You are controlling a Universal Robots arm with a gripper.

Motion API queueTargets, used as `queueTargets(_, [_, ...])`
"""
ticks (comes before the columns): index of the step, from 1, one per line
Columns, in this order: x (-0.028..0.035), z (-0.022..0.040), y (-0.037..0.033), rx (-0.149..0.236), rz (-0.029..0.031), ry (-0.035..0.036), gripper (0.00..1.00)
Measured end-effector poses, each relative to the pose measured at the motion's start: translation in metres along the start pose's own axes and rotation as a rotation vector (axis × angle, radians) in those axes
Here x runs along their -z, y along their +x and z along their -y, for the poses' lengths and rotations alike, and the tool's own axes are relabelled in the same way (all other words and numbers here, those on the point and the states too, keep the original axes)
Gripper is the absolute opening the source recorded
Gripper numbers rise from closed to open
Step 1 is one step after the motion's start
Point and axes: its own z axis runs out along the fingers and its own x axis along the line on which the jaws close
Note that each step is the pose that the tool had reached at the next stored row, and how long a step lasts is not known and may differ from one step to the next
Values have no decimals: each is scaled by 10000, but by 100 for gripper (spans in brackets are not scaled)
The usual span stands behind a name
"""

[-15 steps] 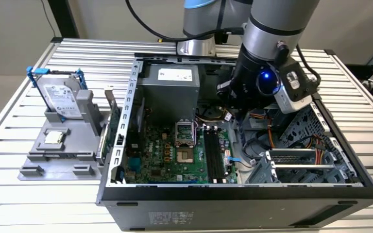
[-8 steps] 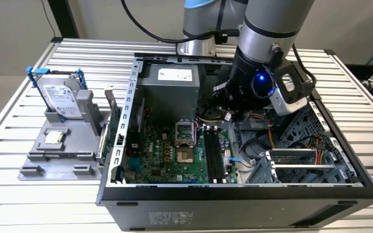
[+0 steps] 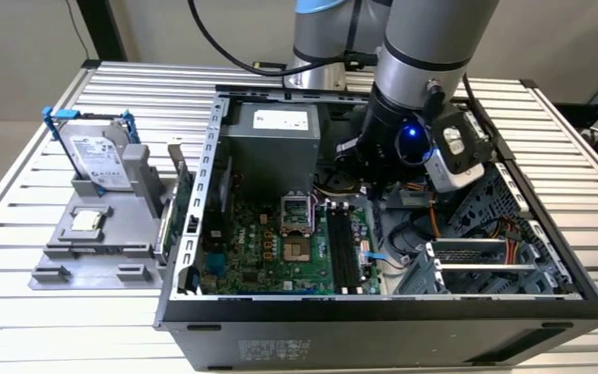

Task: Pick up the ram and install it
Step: 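Insert the ram into the slot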

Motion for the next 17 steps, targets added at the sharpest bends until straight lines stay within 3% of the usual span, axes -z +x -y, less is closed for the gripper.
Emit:
queueTargets(5, [-80, 9, 22, 8, 0, 17, 0])
queueTargets(9, [-125, 13, 34, 37, 5, 74, 0])
queueTargets(14, [-170, 18, 68, 169, 112, 86, 0])
queueTargets(17, [-200, 22, 70, 259, 121, 96, 0])
